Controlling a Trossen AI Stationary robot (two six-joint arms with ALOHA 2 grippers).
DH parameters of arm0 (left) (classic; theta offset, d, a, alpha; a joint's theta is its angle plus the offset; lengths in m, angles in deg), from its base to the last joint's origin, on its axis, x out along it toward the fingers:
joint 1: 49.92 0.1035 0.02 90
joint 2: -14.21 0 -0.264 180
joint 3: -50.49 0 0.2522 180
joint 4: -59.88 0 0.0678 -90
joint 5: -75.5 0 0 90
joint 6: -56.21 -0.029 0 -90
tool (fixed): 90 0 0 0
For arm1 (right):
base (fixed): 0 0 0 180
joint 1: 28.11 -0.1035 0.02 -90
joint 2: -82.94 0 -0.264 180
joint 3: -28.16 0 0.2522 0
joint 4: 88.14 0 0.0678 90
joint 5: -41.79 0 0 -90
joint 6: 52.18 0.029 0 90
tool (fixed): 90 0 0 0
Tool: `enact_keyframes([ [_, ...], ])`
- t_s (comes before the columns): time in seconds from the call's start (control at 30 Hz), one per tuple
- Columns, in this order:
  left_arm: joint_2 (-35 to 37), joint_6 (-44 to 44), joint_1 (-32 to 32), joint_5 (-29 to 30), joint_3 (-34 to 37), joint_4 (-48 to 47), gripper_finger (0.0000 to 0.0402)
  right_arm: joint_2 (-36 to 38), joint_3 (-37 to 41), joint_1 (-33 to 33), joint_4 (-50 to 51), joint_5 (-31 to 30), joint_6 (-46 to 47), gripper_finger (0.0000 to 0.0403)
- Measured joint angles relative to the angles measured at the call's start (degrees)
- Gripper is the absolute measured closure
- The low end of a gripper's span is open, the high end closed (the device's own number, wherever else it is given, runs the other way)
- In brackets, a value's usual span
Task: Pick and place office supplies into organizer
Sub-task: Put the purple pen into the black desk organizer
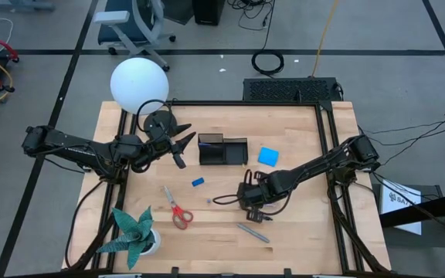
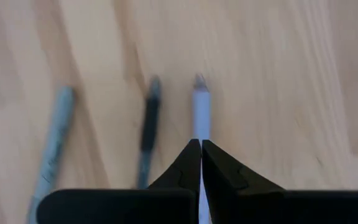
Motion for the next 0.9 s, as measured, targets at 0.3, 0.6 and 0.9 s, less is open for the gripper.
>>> enact_keyframes([
  [0.3, 0.0, 0.0, 0.0, 0.0, 0.0, 0.0, 0.0254, 0.0, 1.8, 0.0, -1.7, 6.2, 0.1, 0.0394],
  [0.6, 0.0, 0.0, 0.0, 0.0, 0.0, 0.0, 0.0254, 0.0, 3.0, 0.8, 0.7, 6.4, -3.9, 0.0394],
  [0.9, 0.0, 0.0, 0.0, 0.0, 0.0, 0.0, 0.0254, 0.0, 3.0, 1.8, 4.4, 7.6, -3.7, 0.0333],
])
